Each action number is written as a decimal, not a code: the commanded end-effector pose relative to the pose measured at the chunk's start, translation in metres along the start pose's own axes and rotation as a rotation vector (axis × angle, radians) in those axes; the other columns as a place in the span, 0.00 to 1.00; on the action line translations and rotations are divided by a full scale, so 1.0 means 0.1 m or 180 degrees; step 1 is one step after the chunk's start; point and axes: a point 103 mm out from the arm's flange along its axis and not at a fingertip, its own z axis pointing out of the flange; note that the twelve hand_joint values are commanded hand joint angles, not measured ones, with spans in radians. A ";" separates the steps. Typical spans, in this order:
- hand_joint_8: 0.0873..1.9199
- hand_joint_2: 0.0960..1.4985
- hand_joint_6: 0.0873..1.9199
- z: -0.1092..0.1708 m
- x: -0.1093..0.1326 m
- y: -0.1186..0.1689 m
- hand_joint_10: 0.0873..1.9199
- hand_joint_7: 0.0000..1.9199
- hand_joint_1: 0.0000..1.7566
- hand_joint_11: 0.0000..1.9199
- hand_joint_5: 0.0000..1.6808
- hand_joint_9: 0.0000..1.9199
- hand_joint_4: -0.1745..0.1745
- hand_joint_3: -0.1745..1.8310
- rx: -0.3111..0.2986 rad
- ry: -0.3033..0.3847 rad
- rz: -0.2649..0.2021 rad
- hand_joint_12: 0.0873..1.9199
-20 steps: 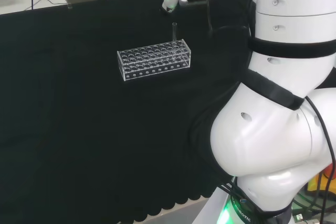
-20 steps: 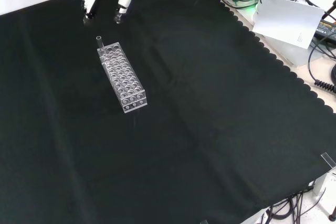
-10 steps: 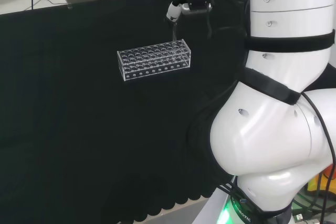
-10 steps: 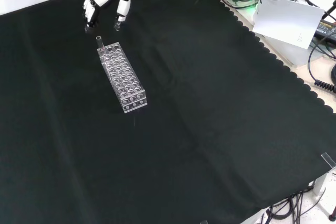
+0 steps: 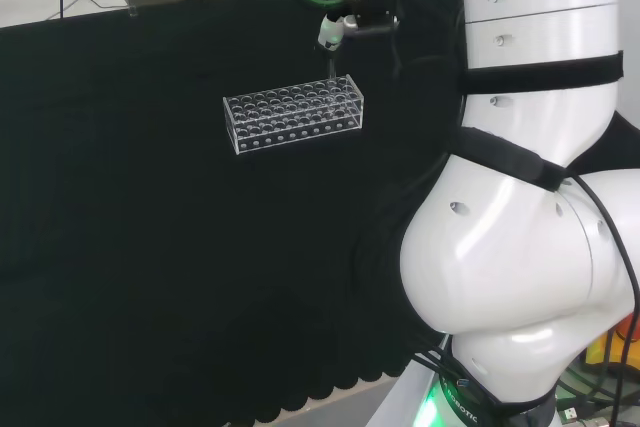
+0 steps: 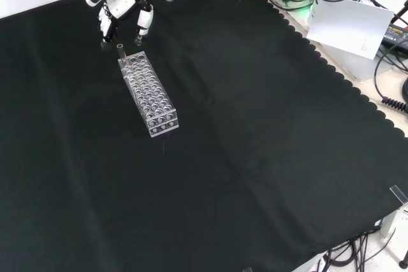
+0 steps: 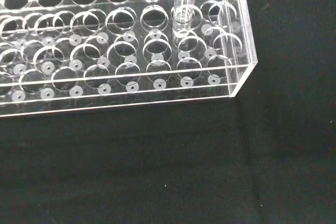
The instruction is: Pick up the test tube.
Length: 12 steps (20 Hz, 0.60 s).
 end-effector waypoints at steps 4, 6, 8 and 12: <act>0.44 0.69 0.07 0.10 0.08 0.13 0.41 0.19 0.56 0.18 0.27 0.25 0.19 0.00 -0.0038 -0.0019 0.0018 0.75; 0.43 0.68 0.11 0.12 0.10 0.14 0.39 0.24 0.59 0.23 0.28 0.30 0.16 0.00 -0.0147 -0.0060 0.0003 0.72; 0.42 0.67 0.17 0.13 0.12 0.15 0.36 0.29 0.62 0.27 0.28 0.35 0.13 0.00 -0.0181 -0.0115 -0.0008 0.70; 0.41 0.65 0.27 0.14 0.15 0.19 0.33 0.35 0.65 0.33 0.28 0.40 0.08 0.00 -0.0238 -0.0169 -0.0023 0.67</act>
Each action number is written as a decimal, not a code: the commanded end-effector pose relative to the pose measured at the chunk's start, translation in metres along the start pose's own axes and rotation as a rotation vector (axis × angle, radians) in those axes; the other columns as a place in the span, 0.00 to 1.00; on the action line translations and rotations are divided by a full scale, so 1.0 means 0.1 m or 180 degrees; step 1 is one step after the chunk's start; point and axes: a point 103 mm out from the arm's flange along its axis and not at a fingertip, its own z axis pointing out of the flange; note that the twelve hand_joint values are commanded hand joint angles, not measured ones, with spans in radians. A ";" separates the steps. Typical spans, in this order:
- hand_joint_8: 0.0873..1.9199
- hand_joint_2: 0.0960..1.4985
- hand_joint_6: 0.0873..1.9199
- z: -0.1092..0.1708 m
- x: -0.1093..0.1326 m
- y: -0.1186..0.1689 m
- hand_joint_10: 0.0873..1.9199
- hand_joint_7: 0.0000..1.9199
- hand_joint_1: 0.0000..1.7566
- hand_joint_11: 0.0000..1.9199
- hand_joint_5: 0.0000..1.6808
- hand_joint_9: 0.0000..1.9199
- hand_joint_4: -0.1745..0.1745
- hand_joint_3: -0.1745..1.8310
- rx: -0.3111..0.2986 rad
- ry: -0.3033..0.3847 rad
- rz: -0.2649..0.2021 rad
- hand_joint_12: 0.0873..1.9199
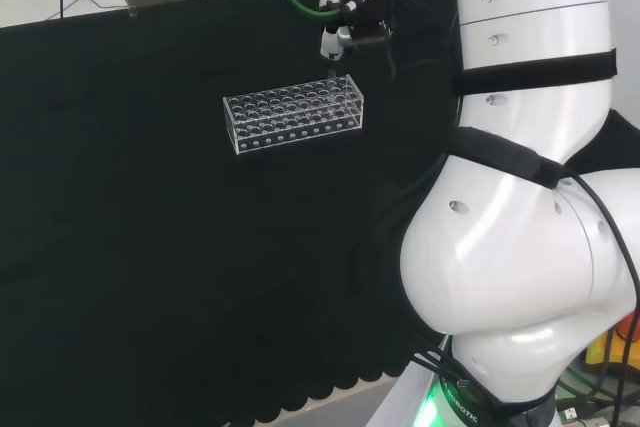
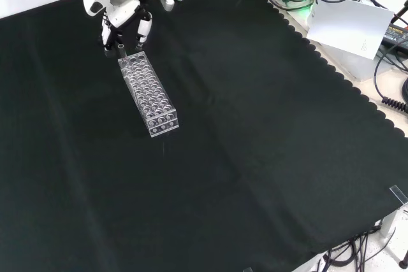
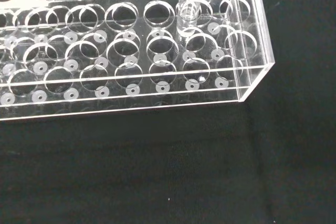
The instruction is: Pick up the test tube.
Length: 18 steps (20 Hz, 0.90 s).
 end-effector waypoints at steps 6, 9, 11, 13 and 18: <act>0.40 0.65 0.33 -0.01 0.09 0.07 0.30 0.42 0.67 0.38 0.31 0.46 0.03 0.00 -0.0169 -0.0093 -0.0050 0.65; 0.40 0.65 0.34 0.00 0.10 0.10 0.30 0.44 0.68 0.39 0.32 0.47 0.02 0.00 -0.0138 -0.0088 -0.0024 0.64; 0.40 0.65 0.35 0.01 0.11 0.13 0.29 0.46 0.68 0.40 0.33 0.49 0.01 0.00 -0.0127 -0.0100 -0.0011 0.64; 0.39 0.65 0.36 0.04 0.11 0.16 0.28 0.48 0.68 0.41 0.34 0.50 0.01 0.00 -0.0125 -0.0095 0.0006 0.63; 0.36 0.66 0.36 0.10 0.11 0.21 0.24 0.54 0.70 0.47 0.39 0.61 0.00 0.00 -0.0167 -0.0051 0.0041 0.60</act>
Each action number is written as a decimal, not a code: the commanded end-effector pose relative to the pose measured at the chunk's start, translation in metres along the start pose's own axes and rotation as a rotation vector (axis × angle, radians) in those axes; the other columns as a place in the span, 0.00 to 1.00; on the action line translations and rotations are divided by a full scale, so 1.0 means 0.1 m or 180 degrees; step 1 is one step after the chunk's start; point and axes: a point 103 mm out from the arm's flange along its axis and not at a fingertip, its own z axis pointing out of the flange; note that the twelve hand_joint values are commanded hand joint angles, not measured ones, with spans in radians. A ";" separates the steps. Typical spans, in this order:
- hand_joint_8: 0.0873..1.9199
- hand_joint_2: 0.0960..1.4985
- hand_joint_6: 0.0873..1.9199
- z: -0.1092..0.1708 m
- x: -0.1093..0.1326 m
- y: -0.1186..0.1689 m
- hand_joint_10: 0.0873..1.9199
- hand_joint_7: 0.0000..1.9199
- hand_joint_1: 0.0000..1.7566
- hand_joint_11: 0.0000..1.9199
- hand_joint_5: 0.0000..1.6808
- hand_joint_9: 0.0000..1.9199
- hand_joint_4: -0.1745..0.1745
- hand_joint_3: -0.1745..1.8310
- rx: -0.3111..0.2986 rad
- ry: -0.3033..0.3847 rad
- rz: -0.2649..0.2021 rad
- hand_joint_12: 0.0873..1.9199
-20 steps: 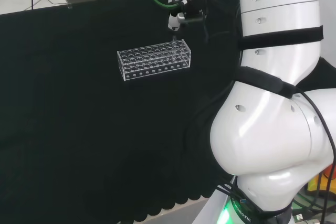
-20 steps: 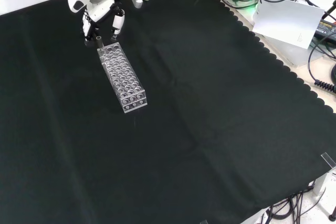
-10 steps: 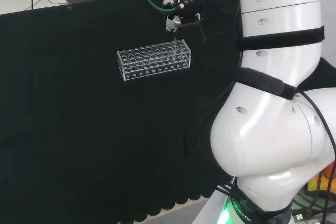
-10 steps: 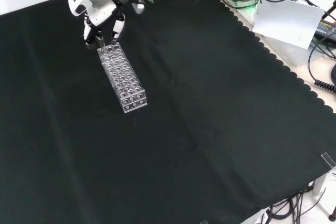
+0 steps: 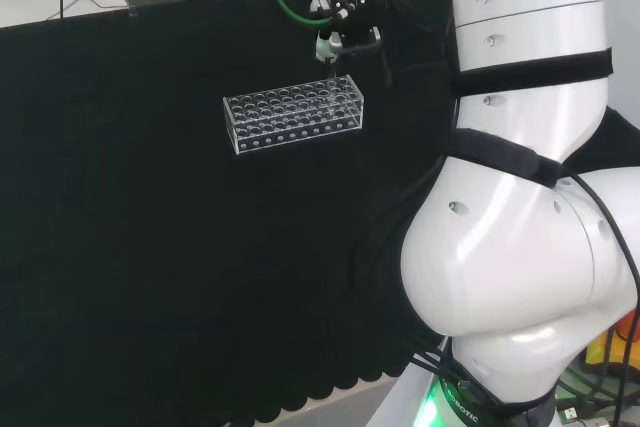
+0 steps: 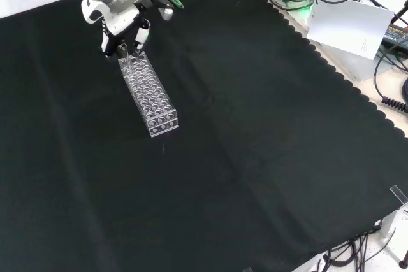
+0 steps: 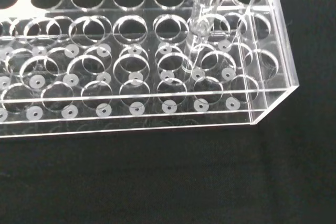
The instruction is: Pick up the test tube.
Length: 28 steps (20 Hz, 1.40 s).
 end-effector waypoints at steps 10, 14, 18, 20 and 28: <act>0.35 0.68 0.10 -0.03 0.02 0.04 0.38 0.65 0.83 0.62 0.73 0.66 0.00 0.01 -0.0383 0.0162 0.0063 0.37; 0.34 0.66 0.09 -0.07 0.01 0.01 0.37 0.66 0.87 0.59 0.74 0.67 0.00 0.03 -0.0434 0.0192 0.0025 0.36; 0.44 0.66 0.26 -0.10 -0.02 -0.01 0.48 0.59 0.87 0.52 0.62 0.60 0.00 0.08 -0.0438 0.0223 0.0003 0.47; 0.45 0.66 0.28 -0.12 -0.02 -0.03 0.50 0.59 0.87 0.51 0.61 0.59 0.00 0.09 -0.0449 0.0219 0.0006 0.49; 0.45 0.66 0.28 -0.33 -0.09 -0.16 0.51 0.59 0.87 0.51 0.61 0.58 0.00 0.09 -0.0531 0.0300 0.0010 0.50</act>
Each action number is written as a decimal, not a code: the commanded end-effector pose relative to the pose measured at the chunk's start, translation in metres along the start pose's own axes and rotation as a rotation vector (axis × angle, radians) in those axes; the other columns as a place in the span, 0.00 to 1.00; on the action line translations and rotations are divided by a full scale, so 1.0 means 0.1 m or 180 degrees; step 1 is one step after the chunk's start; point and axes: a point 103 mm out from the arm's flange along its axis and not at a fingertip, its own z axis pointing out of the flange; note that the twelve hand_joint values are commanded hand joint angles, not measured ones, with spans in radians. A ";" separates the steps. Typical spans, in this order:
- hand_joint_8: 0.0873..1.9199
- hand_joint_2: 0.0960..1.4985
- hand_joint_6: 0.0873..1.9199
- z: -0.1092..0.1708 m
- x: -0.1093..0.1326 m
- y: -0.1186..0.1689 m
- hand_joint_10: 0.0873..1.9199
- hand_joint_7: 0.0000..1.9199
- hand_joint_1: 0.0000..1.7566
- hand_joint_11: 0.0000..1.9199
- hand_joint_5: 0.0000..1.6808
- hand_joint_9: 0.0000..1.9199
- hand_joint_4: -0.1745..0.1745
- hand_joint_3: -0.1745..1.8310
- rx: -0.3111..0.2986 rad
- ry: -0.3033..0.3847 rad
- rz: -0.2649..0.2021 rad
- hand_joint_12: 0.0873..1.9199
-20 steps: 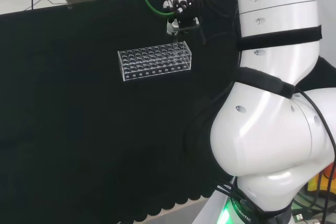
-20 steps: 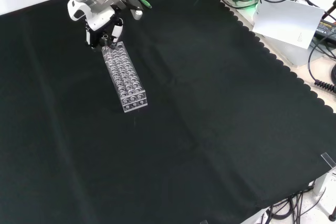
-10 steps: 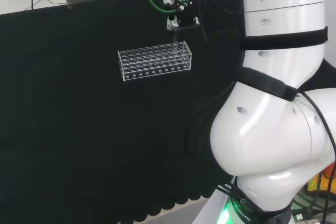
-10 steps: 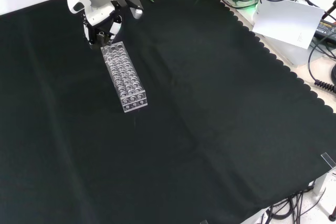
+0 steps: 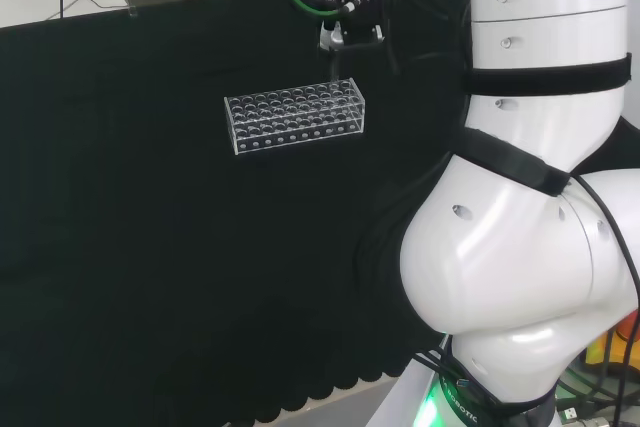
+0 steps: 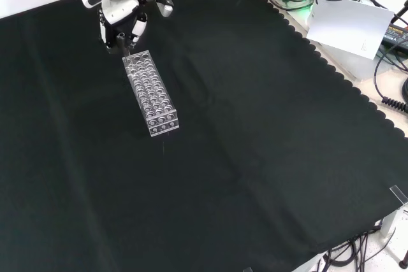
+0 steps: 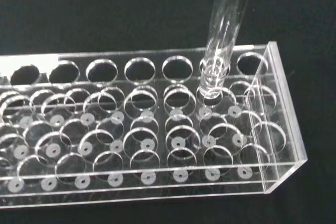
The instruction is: Pick up the test tube.
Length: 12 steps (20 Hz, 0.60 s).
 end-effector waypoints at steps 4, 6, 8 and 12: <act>0.45 0.66 0.28 -0.37 -0.05 -0.15 0.51 0.59 0.87 0.51 0.61 0.58 0.00 0.09 -0.0110 0.0065 -0.0015 0.50; 0.45 0.66 0.28 -0.51 -0.05 -0.20 0.51 0.59 0.87 0.51 0.61 0.58 0.00 0.09 -0.0145 0.0081 -0.0029 0.50; 0.45 0.66 0.28 -0.64 -0.05 -0.26 0.52 0.59 0.87 0.51 0.61 0.58 0.00 0.09 -0.0202 0.0085 -0.0060 0.50; 0.45 0.66 0.28 -0.91 -0.05 -0.40 0.52 0.59 0.87 0.51 0.61 0.58 0.00 0.09 -0.0348 0.0096 -0.0103 0.50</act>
